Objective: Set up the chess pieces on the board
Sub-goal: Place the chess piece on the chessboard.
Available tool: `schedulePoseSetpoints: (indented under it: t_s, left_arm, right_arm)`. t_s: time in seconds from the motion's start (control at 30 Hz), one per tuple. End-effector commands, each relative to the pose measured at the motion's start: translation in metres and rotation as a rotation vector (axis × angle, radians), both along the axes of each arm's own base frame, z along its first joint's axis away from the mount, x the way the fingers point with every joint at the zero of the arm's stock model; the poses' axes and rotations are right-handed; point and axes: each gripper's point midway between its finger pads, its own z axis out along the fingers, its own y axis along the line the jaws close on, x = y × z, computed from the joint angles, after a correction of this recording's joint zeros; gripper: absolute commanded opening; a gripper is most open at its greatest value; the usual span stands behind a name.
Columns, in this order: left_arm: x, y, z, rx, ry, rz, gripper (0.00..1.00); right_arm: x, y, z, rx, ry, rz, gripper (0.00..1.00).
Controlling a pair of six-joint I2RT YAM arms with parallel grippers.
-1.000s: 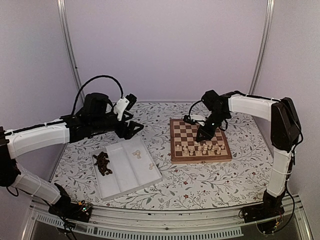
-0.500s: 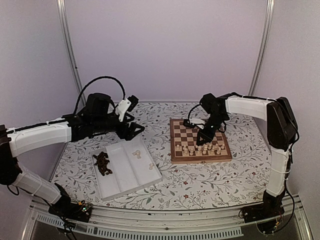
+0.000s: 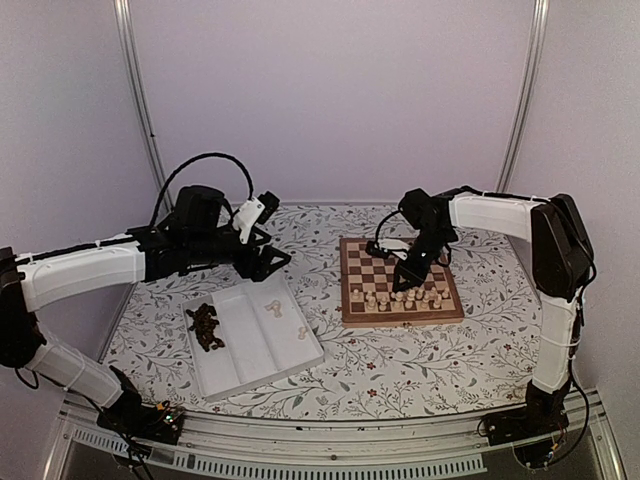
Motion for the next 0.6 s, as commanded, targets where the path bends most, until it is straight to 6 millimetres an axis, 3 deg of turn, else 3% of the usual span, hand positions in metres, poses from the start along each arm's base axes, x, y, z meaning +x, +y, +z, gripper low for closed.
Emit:
schedulePoseSetpoints:
  t_s: [0.0,0.2,0.57]
  left_arm:
    - [0.002,-0.002,0.005,-0.012,0.008,-0.004,0.77]
    - [0.002,-0.003,0.004,-0.011,0.013,-0.006,0.77]
    - [0.001,-0.004,0.001,-0.004,0.026,-0.009,0.76]
  right_arm:
    - [0.001,0.006,0.0,-0.001,0.001,0.011,0.09]
    - [0.001,0.007,0.001,-0.004,-0.003,0.01,0.18]
    - [0.002,0.009,0.01,0.006,-0.002,0.008,0.21]
